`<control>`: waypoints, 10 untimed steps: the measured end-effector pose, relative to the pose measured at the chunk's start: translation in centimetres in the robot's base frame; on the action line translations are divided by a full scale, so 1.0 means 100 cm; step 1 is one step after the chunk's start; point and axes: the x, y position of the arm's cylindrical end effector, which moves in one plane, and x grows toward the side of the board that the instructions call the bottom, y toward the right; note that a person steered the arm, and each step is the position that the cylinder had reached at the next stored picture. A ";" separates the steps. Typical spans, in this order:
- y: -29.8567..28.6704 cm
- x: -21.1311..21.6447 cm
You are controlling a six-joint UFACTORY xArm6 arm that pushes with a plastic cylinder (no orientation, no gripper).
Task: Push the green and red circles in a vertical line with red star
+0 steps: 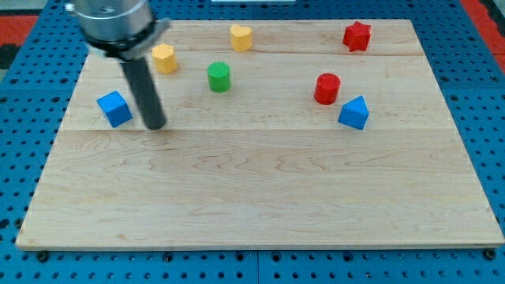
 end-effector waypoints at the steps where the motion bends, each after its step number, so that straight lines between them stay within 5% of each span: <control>1: 0.068 -0.005; 3: 0.131 -0.073; 4: 0.215 -0.112; 5: 0.257 -0.067; 6: 0.249 0.014; 7: 0.249 0.008; 9: 0.168 -0.070; 10: 0.070 -0.047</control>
